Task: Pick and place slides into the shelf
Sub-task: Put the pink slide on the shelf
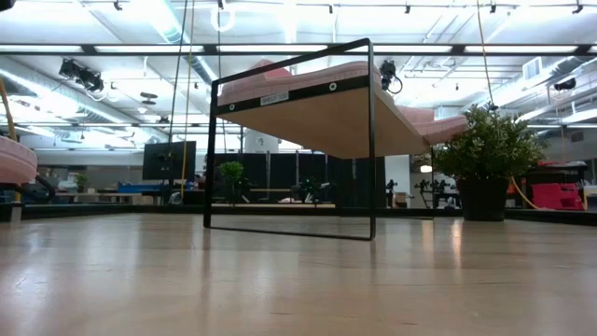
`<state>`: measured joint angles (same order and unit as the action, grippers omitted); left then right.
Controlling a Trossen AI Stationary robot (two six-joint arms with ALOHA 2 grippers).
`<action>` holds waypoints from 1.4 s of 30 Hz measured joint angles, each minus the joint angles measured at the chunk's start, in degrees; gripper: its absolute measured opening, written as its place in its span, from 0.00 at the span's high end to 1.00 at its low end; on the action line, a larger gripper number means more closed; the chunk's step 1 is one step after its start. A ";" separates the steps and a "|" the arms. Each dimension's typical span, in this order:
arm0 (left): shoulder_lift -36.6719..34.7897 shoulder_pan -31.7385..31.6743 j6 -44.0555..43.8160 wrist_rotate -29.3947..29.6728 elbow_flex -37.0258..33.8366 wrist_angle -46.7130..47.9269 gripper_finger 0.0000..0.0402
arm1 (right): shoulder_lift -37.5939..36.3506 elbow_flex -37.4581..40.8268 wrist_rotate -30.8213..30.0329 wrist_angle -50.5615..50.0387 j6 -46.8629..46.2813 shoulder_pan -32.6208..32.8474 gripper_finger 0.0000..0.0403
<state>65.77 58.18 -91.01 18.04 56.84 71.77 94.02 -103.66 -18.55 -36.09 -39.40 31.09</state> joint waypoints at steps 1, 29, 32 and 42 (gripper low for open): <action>-0.67 -0.44 0.20 -0.92 -1.05 -0.50 0.41 | 0.00 0.00 0.00 0.01 0.00 0.00 0.59; -13.70 -2.15 -4.66 -14.19 -31.94 -47.25 0.09 | 0.13 0.00 1.07 0.10 0.42 0.02 0.59; -13.70 -2.13 -5.03 -15.15 -34.99 -55.78 0.05 | 0.13 0.00 1.07 0.10 0.44 0.02 0.59; -13.68 -2.13 -9.31 -18.27 -40.93 -61.54 0.04 | 0.13 0.00 1.07 0.10 0.42 0.02 0.59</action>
<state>52.10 56.05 -100.31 -0.22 15.91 10.23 94.15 -103.66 -17.47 -35.99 -38.98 31.11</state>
